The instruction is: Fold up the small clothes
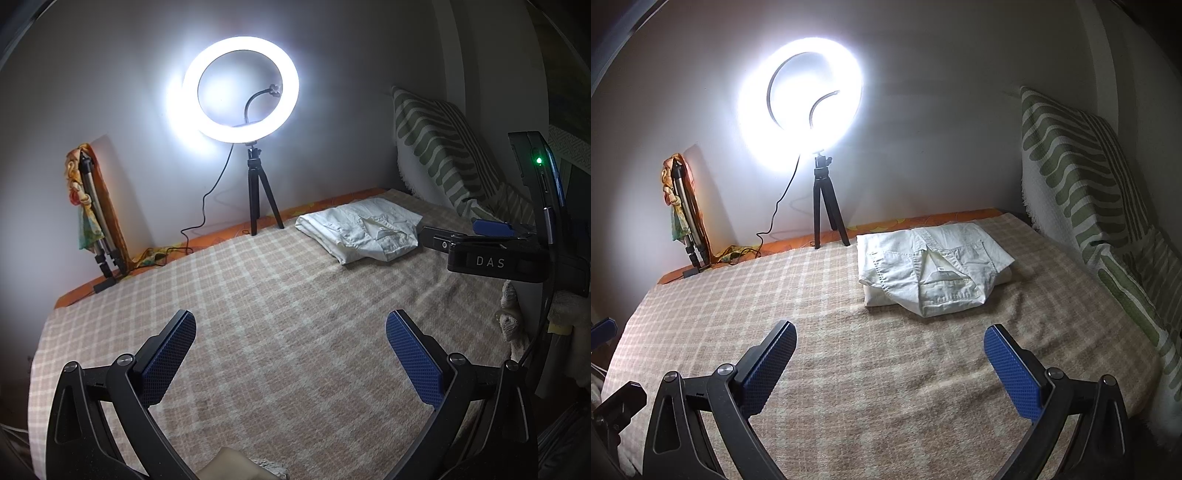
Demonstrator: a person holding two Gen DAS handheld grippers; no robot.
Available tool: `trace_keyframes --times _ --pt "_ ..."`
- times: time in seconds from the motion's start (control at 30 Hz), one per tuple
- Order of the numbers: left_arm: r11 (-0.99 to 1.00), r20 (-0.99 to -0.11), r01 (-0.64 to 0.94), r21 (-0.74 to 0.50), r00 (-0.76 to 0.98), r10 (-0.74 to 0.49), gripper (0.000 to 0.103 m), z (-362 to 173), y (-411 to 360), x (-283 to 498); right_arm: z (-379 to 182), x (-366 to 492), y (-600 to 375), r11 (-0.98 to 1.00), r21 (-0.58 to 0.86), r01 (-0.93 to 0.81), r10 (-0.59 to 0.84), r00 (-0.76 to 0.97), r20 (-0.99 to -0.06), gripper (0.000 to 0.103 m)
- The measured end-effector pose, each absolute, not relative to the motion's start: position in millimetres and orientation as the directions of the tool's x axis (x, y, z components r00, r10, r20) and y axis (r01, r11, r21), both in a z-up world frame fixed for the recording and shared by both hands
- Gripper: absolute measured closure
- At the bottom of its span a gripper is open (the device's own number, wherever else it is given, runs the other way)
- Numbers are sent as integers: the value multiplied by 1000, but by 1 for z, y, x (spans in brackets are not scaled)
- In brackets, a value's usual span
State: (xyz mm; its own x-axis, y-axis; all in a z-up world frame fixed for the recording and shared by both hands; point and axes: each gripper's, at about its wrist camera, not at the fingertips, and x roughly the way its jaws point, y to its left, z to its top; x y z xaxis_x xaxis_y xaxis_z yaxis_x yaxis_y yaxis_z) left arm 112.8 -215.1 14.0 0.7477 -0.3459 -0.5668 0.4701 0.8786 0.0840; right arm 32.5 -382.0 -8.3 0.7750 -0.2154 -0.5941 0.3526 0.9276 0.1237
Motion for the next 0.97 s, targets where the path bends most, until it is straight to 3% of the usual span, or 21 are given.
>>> trace_keyframes --times 0.97 --pt "888 -567 452 82 754 -332 0 14 -211 110 -11 37 -379 927 147 345 -193 775 -601 0"
